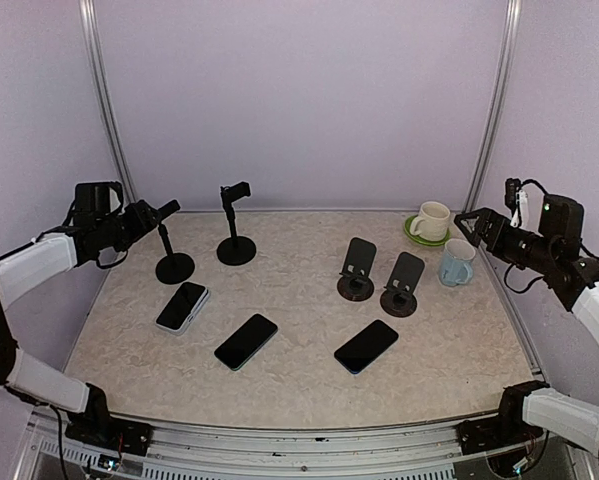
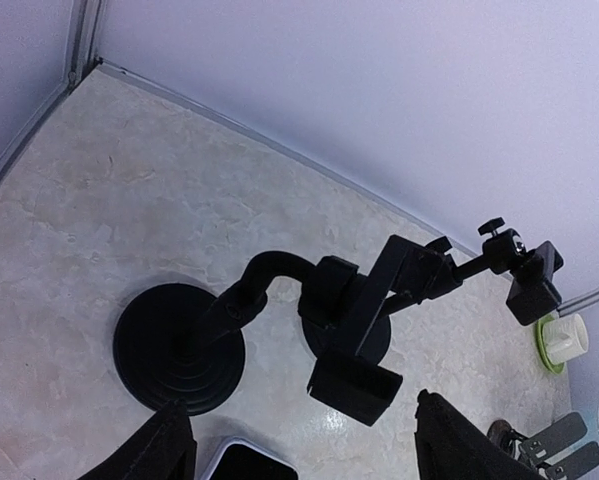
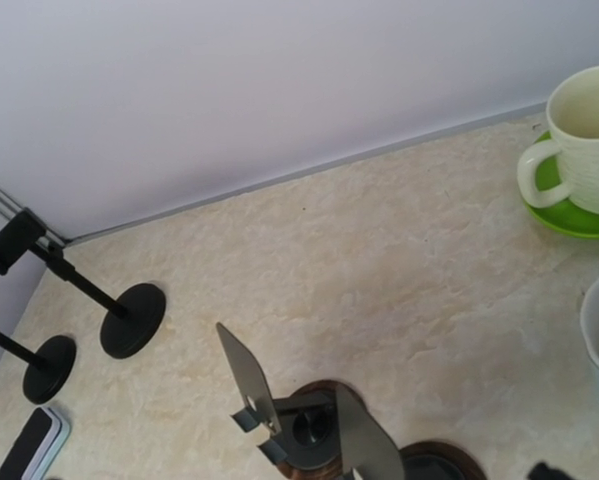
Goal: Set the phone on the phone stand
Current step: Move the phone stand to the center of the board.
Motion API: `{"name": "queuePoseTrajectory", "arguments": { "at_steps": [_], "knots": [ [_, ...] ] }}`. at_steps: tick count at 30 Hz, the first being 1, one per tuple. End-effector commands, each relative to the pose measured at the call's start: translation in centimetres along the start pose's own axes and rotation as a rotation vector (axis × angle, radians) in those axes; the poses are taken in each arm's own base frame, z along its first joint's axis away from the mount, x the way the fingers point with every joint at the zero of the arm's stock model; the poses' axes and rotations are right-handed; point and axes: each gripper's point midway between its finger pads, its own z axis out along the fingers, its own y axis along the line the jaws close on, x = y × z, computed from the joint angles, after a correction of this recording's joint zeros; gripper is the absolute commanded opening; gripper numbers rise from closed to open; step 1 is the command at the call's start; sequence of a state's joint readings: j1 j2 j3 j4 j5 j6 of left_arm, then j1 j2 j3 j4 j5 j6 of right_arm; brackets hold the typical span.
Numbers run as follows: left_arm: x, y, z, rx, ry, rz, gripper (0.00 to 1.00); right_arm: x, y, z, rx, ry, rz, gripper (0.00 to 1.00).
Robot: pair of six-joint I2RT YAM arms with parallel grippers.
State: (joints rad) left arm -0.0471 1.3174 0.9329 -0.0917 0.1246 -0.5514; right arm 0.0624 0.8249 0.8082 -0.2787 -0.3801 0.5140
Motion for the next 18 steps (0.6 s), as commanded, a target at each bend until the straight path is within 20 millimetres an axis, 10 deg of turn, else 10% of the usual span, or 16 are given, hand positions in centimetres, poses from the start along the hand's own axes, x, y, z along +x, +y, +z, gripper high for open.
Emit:
{"name": "queuePoseTrajectory", "arguments": {
  "at_steps": [1, 18],
  "knots": [
    [-2.3, -1.7, 0.2, 0.083, -0.039, 0.034, 0.70, -1.0, 1.2, -0.6, -0.040, -0.031, -0.024, 1.00],
    [-2.2, -2.0, 1.5, 0.111, -0.012, 0.055, 0.48, -0.7, 1.3, -0.7, -0.047, -0.030, -0.018, 1.00]
  ]
}}
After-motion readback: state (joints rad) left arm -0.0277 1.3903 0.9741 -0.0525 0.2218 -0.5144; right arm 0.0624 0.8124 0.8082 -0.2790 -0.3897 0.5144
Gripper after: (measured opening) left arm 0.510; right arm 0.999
